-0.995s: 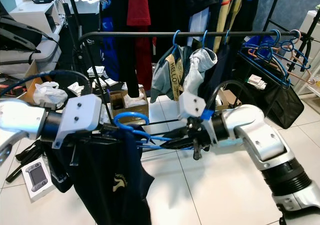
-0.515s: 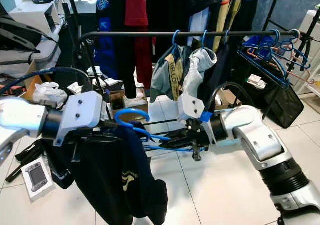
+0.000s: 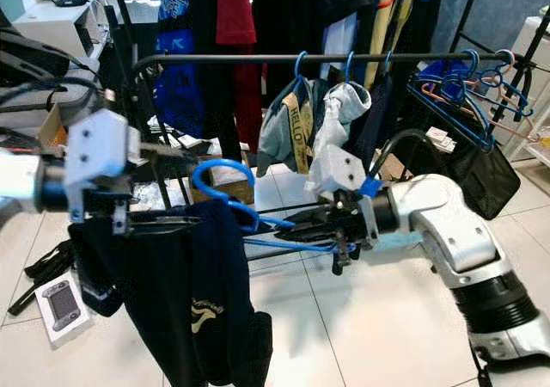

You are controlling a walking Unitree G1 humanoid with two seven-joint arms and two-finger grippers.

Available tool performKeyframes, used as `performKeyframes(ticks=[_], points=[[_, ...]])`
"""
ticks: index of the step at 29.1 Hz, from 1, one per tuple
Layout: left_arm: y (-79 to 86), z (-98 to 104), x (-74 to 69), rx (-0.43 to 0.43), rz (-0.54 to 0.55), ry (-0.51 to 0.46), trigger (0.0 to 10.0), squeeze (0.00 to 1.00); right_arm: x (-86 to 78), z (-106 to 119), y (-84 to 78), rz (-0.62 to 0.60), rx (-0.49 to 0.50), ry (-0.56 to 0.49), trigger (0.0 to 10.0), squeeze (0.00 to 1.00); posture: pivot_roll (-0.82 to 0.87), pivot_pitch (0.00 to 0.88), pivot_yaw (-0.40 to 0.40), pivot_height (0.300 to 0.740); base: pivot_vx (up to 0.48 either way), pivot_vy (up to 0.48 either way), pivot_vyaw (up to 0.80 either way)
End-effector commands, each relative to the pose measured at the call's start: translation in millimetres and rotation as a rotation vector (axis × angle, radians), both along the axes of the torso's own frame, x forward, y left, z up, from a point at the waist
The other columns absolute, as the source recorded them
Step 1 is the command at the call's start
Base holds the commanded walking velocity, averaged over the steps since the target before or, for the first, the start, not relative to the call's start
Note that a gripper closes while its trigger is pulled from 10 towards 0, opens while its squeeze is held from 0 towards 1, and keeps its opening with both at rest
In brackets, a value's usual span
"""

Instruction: Hang hanger

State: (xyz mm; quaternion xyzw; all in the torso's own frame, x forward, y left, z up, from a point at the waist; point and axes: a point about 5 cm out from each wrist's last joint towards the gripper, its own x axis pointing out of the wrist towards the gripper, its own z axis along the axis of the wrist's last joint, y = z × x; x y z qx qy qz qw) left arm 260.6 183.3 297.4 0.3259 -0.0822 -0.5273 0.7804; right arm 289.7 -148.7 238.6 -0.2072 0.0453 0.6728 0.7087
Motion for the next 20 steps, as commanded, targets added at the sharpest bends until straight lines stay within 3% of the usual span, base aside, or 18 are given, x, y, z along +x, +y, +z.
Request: performKeyframes(ticks=[1, 2, 4, 7, 8, 10, 11, 15, 20], points=[[27.1, 9, -1.9, -0.028, 0.075, -0.015, 10.0, 1.0, -3.1, 18, -10.2, -0.005, 0.063, -0.04, 0.0, 0.0, 0.0, 0.0, -0.03, 0.74, 0.0, 0.0, 0.0], [27.1, 9, -1.9, -0.028, 0.075, -0.015, 10.0, 1.0, -3.1, 18, -10.2, -0.005, 0.063, -0.04, 0.0, 0.0, 0.0, 0.0, -0.03, 0.74, 0.0, 0.0, 0.0], [48.1, 14, -3.5, -0.086, 0.134, -0.023, 10.0, 1.0, -4.9, 26, -19.4, -0.022, 0.095, -0.052, 0.0, 0.0, 0.0, 0.0, -0.028, 0.74, 0.0, 0.0, 0.0], [62.4, 15, -5.8, -0.154, 0.15, -0.017, 10.0, 1.0, -6.1, 32, -26.4, -0.037, 0.115, -0.062, 0.0, 0.0, 0.0, 0.0, -0.028, 0.74, 0.0, 0.0, 0.0], [69.4, 13, -7.4, -0.199, 0.15, -0.001, 10.0, 0.42, -6.1, 36, -31.6, -0.052, 0.132, -0.071, 0.0, 0.0, 0.0, 0.0, -0.028, 0.74, 0.0, 0.0, 0.0], [73.2, 11, -8.5, -0.226, 0.148, 0.009, 10.0, 0.42, -6.2, 39, -34.9, -0.062, 0.143, -0.076, 0.0, 0.0, 0.0, 0.0, -0.029, 0.74, 0.0, 0.0, 0.0], [74.9, 5, -8.9, -0.244, 0.148, 0.028, 10.0, 0.0, -6.5, 44, -38.7, -0.072, 0.158, -0.085, 0.0, 0.0, 0.0, 0.0, -0.029, 0.74, 0.0, 0.0, 0.0], [73.7, -18, -5.5, -0.284, 0.151, 0.094, 10.0, 0.0, -10.2, 53, -43.0, -0.063, 0.192, -0.101, 0.0, 0.0, 0.0, 0.0, -0.03, 0.74, 0.0, 0.0, 0.0], [73.3, -32, -0.7, -0.31, 0.172, 0.128, 10.0, 0.0, -12.3, 57, -42.4, -0.049, 0.202, -0.103, 0.0, 0.0, -0.01, 0.0, -0.03, 0.74, 0.0, 0.0, 0.0]])
